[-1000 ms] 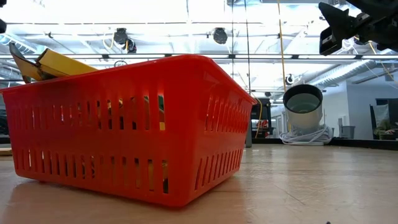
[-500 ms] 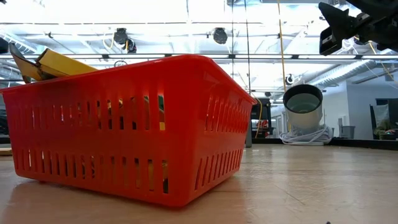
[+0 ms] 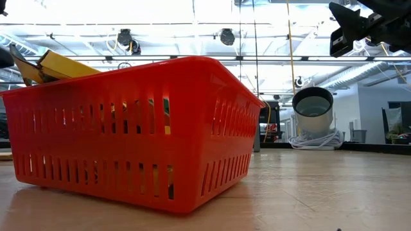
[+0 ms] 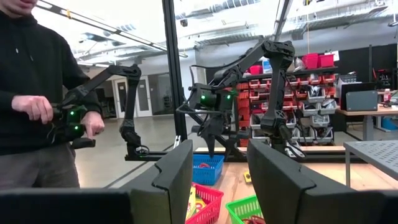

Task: Pick & Place Office Desk Supplies
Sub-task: Put the blue basket on the shelf

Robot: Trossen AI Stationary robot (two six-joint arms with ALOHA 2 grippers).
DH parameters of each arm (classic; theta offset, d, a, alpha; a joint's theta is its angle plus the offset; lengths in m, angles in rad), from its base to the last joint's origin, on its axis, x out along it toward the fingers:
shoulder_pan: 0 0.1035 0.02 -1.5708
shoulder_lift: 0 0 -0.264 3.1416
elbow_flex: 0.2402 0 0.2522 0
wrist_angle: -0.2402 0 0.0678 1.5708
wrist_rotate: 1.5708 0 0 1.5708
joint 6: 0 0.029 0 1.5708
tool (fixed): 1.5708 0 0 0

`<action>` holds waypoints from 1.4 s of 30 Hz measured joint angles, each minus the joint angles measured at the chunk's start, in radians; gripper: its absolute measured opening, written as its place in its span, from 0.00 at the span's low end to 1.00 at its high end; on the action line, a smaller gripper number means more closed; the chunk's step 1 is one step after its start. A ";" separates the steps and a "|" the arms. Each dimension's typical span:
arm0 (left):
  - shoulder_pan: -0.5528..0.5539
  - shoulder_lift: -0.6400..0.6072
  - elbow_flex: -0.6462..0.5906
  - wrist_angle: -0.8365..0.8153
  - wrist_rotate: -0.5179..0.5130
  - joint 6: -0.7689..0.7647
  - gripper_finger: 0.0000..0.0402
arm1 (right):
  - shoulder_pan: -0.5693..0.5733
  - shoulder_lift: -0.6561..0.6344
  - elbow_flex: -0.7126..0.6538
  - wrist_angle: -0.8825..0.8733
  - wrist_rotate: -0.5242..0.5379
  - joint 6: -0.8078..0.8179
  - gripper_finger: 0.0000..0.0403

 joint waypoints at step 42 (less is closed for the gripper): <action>0.019 -0.096 -0.076 0.106 0.063 -0.089 0.02 | 0.000 0.000 0.000 0.000 0.000 0.000 0.35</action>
